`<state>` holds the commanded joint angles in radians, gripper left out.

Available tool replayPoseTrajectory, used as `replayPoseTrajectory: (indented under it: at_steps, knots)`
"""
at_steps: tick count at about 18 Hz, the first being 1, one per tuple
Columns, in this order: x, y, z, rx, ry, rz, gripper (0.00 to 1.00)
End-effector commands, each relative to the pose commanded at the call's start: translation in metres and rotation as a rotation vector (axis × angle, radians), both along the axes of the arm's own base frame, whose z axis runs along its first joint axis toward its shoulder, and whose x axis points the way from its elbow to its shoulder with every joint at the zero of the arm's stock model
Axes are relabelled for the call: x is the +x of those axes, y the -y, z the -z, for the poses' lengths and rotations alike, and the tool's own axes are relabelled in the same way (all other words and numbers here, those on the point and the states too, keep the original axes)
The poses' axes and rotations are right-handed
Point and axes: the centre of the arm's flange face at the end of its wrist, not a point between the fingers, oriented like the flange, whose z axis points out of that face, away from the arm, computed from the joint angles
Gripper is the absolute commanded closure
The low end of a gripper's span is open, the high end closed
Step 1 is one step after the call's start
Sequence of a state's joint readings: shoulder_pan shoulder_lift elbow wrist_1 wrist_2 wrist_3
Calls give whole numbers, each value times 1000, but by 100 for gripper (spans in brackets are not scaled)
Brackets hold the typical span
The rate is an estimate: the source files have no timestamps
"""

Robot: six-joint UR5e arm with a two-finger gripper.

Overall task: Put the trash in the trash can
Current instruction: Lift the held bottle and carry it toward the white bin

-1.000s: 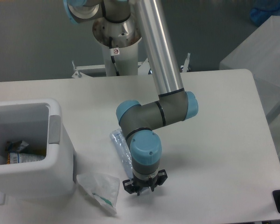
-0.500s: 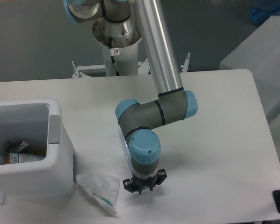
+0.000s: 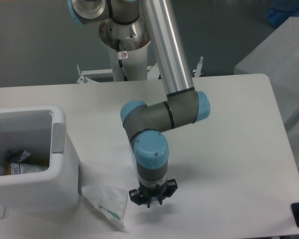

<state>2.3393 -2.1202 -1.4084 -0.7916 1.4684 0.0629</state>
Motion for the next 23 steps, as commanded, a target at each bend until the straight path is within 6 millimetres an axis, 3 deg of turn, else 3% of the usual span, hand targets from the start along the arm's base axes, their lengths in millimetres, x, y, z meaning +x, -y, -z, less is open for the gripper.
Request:
replayPoseTrajectory:
  at_steps: [2,6,8,10,12,15,17,23]
  knots:
    - [-15,1,-41,113,16,-11,66]
    - [-41,3,-101,288,52,-39,66]
    - [-39,10,-142,360,34,-21,66]
    - [-37,12,-162,409,18,-3,66]
    - [-31,10,-174,441,5,12,66]
    - [-13,23,-223,529,-35,36,66]
    - [-7,24,-231,560,-15,52,66]
    - [57,28,-295,638,-28,92,66]
